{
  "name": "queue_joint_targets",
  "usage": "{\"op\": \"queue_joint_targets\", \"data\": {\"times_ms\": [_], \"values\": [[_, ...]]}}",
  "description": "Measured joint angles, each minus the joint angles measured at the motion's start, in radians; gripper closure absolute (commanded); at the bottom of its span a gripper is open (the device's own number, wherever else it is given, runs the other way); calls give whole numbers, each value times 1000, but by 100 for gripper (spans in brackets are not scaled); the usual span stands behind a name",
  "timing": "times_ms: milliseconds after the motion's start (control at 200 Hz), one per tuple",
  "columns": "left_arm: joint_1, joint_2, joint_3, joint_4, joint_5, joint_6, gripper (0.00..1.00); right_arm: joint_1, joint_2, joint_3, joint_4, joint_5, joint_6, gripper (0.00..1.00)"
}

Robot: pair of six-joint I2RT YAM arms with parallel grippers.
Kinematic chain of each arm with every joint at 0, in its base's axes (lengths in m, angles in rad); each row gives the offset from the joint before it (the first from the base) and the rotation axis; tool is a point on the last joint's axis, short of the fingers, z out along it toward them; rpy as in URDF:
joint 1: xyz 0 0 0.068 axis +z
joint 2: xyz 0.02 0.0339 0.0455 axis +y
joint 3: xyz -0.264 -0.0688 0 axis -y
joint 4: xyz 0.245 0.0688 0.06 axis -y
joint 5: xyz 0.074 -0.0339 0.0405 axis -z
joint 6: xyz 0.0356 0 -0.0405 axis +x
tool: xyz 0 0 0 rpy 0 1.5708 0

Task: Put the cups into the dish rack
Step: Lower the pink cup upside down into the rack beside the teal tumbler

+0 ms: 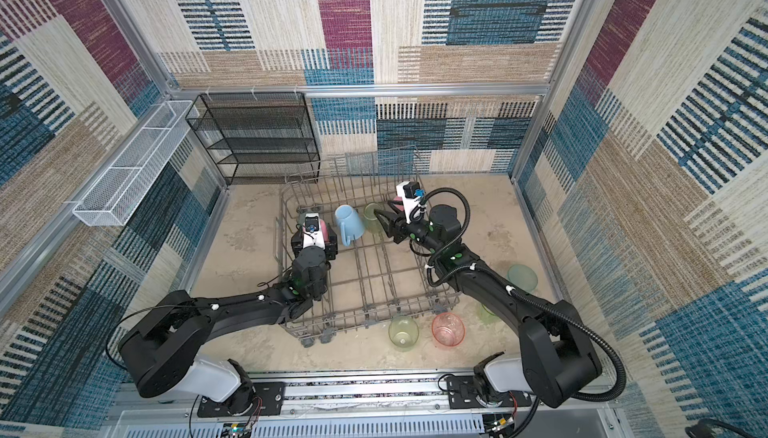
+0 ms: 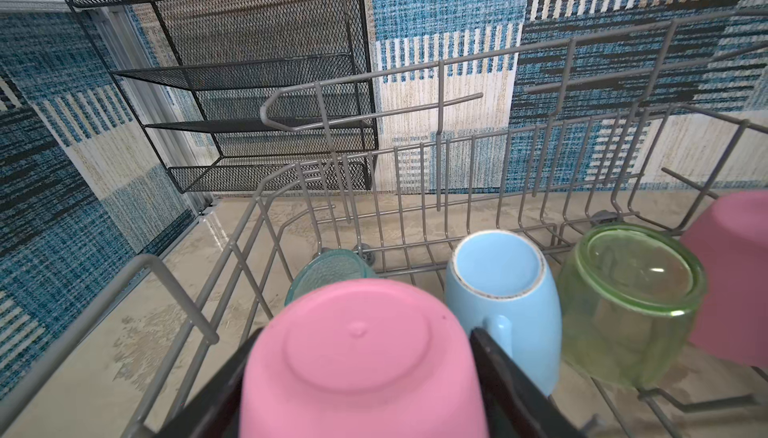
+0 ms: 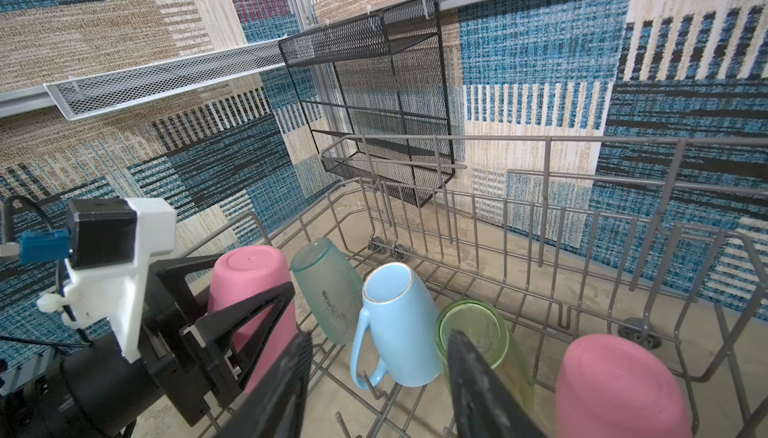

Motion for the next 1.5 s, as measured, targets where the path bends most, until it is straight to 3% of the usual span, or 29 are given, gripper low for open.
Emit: {"op": "queue_joint_targets", "data": {"times_ms": [997, 1502], "values": [[28, 21, 14, 70, 5, 31, 35, 0, 12, 0, 0, 0, -4, 45], [50, 36, -15, -15, 49, -78, 35, 0, 23, 0, 0, 0, -4, 45]]}}
